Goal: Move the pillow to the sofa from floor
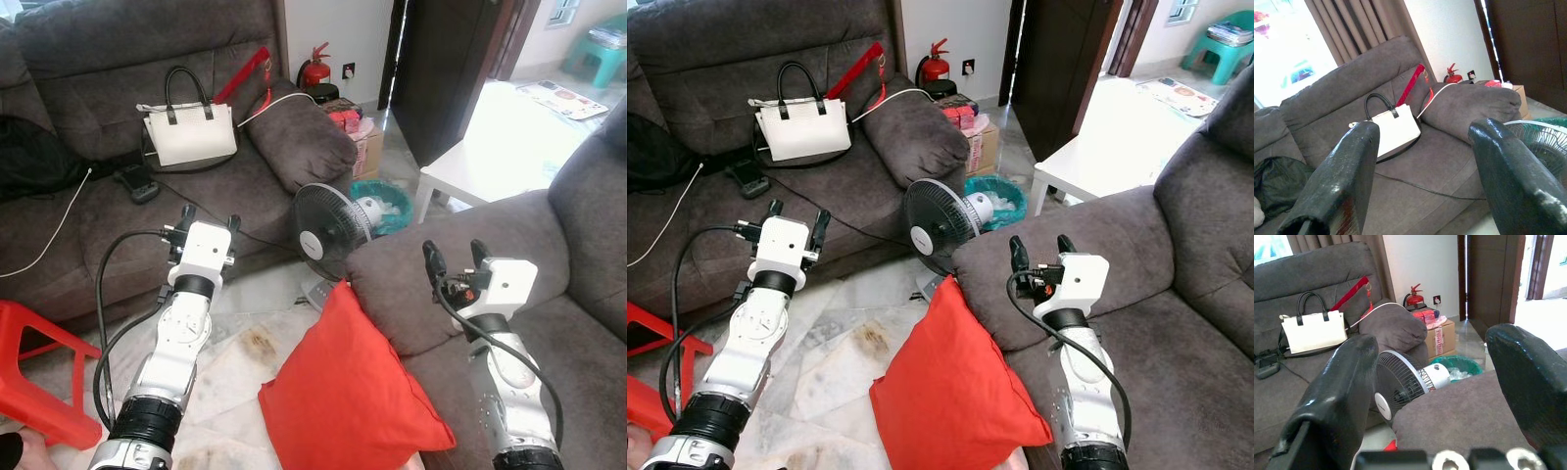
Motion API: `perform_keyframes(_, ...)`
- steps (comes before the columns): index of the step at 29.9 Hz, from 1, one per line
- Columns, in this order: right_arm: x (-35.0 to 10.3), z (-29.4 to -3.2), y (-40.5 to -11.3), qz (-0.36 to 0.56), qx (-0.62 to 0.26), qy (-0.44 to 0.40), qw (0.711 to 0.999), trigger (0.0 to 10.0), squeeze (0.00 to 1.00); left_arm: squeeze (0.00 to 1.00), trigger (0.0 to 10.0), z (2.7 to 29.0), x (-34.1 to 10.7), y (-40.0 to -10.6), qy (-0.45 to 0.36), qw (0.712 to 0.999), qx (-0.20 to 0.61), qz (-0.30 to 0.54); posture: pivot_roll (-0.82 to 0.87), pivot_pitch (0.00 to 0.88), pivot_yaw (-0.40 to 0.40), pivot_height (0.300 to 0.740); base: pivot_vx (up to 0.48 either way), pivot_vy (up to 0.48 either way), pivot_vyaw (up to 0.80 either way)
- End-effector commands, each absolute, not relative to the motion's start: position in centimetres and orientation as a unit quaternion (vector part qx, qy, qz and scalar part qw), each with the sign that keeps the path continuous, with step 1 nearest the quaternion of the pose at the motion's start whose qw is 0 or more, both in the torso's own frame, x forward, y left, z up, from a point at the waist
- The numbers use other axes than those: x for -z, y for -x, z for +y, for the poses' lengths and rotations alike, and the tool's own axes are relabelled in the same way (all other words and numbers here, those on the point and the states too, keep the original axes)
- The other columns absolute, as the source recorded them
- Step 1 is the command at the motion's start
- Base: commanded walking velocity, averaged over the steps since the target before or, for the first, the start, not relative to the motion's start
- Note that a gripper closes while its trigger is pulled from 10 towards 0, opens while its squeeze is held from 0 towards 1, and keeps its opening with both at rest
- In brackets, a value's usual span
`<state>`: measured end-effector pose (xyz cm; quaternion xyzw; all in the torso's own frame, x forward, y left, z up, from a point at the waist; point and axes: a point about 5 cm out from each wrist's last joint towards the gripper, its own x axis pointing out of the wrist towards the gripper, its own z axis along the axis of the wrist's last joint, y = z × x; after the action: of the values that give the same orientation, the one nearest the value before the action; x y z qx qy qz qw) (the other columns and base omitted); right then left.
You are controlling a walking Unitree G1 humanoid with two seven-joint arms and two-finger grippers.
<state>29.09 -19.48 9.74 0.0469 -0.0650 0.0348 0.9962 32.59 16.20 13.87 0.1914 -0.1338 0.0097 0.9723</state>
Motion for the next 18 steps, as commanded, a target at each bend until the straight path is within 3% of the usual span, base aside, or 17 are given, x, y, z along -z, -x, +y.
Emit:
perform_keyframes(1,-10.0,-19.5,-28.9,-0.073,-0.030,-0.048,0.996,10.0,0.00,0.00,10.0,16.5,-14.2,-32.4,-0.186,0.973,-0.013,-0.137,0.03,0.016,0.000,0.740,0.000,0.000,0.00)
perform_keyframes(11,-11.3,-19.9,-28.7,-0.101,-0.011,-0.045,0.994,10.0,0.00,0.00,10.0,17.1,-16.5,-31.7,-0.182,0.966,-0.034,-0.180,0.05,0.062,0.009,0.740,0.000,0.000,0.00)
perform_keyframes(18,-11.2,-20.7,-26.5,-0.095,-0.013,-0.027,0.995,10.0,0.00,0.00,10.0,18.6,-17.0,-29.7,-0.167,0.968,-0.030,-0.184,0.05,0.085,0.010,0.740,0.000,0.000,0.00)
